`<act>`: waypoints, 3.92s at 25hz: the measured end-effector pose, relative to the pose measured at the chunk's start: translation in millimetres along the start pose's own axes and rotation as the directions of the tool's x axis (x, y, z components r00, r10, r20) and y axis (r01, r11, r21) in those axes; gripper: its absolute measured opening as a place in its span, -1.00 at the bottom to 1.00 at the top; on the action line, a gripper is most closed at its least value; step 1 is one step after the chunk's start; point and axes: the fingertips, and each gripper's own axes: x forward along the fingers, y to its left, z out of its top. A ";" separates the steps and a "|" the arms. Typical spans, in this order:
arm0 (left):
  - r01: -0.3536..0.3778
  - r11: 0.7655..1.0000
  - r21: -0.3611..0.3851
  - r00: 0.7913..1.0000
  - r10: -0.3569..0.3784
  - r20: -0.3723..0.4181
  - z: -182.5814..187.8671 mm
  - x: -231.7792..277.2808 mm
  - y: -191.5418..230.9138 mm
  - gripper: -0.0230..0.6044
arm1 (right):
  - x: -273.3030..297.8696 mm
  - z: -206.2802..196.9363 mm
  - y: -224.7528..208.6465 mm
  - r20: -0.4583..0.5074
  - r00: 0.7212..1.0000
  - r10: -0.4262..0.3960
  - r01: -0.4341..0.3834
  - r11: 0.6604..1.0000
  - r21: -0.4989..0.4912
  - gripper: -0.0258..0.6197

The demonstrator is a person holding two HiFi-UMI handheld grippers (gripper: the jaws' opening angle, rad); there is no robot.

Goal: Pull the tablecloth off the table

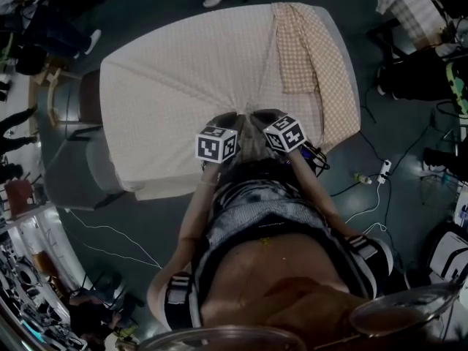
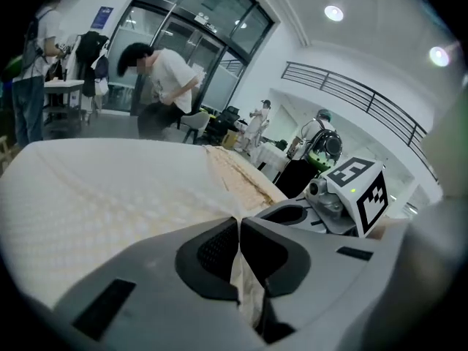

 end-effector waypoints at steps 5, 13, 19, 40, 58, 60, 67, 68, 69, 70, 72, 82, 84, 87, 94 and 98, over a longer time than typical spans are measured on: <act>0.040 0.998 0.040 0.999 -0.041 0.024 21.0 0.1 -21.7 -0.90 | -19.2 19.8 2.2 0.077 0.997 0.018 -0.022 0.999 0.043 -0.72; 0.084 0.992 0.091 0.993 -0.091 0.073 51.9 0.1 -56.5 -0.90 | -55.5 46.5 -0.1 0.189 0.981 0.044 -0.063 0.993 0.098 -0.72; 0.141 0.986 0.090 0.982 -0.150 0.113 70.8 -0.7 -83.9 -0.90 | -82.0 60.5 -3.7 0.277 0.959 0.058 -0.104 0.983 0.152 -0.72; 0.233 0.966 0.114 0.951 -0.251 0.178 98.7 -18.1 -116.3 -0.90 | -123.0 87.1 5.0 0.366 0.923 0.119 -0.167 0.980 0.104 -0.72; 0.196 0.978 0.071 0.954 -0.207 0.216 102.7 -22.7 -100.2 -0.90 | -126.4 86.7 23.7 0.290 0.932 0.218 -0.172 0.969 -0.177 -0.62; 0.201 0.977 0.066 0.952 -0.211 0.220 103.6 -21.2 -100.8 -0.90 | -131.5 83.5 28.7 0.275 0.919 0.283 -0.234 0.952 -0.199 -0.46; 0.169 0.973 0.155 0.967 -0.195 0.167 99.2 -9.8 -108.4 -0.90 | -84.8 69.1 58.0 0.132 0.975 0.177 -0.113 0.914 -0.390 0.02; 0.140 0.970 0.200 0.972 -0.173 0.157 98.4 -9.4 -108.6 -0.90 | -81.6 70.2 58.7 0.143 0.976 0.163 -0.097 0.919 -0.381 0.02; 0.123 0.965 0.230 0.975 -0.161 0.152 98.4 -9.6 -108.5 -0.90 | -80.6 71.6 58.5 0.155 0.975 0.162 -0.097 0.926 -0.364 0.01; 0.123 0.963 0.239 0.975 -0.162 0.149 98.7 -10.0 -108.2 -0.90 | -80.6 72.5 58.1 0.161 0.972 0.170 -0.105 0.931 -0.350 0.01; 0.159 0.963 0.215 0.970 -0.194 0.149 98.5 -10.9 -107.1 -0.90 | -80.3 71.7 58.4 0.150 0.971 0.189 -0.124 0.924 -0.362 0.00; 0.292 0.918 0.268 0.952 -0.305 0.007 86.7 -20.4 -99.5 -0.90 | -81.9 73.4 44.1 0.133 0.978 0.159 -0.100 0.925 -0.367 -0.71; 0.256 0.931 0.261 0.959 -0.278 0.048 86.3 -21.8 -94.0 -0.89 | -79.5 73.7 42.2 0.143 0.979 0.145 -0.089 0.936 -0.341 -0.71; 0.195 0.961 0.194 0.959 -0.228 0.168 89.3 -29.3 -80.3 -0.84 | -76.6 76.7 39.0 0.145 0.978 0.147 -0.096 0.946 -0.311 -0.72; 0.144 0.989 -0.014 0.925 -0.129 0.358 76.0 -62.7 -35.7 -0.52 | -75.6 80.6 29.1 0.157 0.978 0.138 -0.094 0.961 -0.260 -0.72; 0.035 0.997 -0.074 0.918 -0.003 0.397 59.5 -84.3 5.8 -0.26 | -76.4 78.8 27.4 0.185 0.973 0.140 -0.103 0.974 -0.200 -0.72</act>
